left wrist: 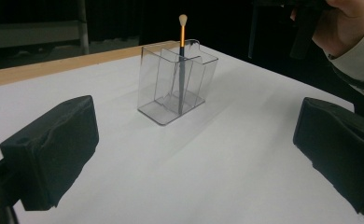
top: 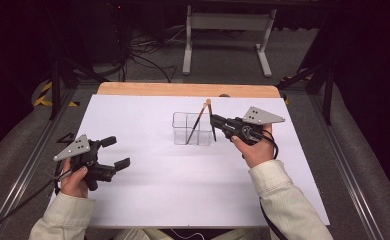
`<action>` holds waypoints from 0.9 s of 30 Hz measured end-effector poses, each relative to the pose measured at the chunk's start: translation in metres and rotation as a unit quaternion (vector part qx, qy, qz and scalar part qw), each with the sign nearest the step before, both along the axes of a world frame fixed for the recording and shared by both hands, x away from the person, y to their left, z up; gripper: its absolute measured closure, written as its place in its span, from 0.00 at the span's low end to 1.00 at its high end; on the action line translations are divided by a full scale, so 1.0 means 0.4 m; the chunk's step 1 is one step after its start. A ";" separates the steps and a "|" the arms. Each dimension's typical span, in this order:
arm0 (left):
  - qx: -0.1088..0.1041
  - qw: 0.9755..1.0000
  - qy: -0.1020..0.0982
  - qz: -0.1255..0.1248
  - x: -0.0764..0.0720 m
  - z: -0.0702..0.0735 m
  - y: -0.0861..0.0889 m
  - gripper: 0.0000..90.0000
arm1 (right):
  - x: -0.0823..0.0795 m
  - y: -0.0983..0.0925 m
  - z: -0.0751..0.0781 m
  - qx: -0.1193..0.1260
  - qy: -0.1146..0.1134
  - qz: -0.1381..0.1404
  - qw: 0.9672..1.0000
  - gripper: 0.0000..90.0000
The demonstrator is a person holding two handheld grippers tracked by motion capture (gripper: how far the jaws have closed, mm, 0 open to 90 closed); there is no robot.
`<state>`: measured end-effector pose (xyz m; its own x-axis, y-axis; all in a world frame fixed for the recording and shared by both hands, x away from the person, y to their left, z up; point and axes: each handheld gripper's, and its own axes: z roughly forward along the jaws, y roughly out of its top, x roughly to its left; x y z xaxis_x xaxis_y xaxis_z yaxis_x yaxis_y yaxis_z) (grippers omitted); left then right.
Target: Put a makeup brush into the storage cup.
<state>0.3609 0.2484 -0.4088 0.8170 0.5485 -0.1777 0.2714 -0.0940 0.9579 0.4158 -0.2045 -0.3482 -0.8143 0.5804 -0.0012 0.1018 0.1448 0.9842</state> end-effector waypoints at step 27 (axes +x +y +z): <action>0.001 1.000 0.004 -0.012 0.010 -0.008 -0.009 0.01 | 0.087 0.056 0.008 0.028 0.007 -0.025 0.999 0.92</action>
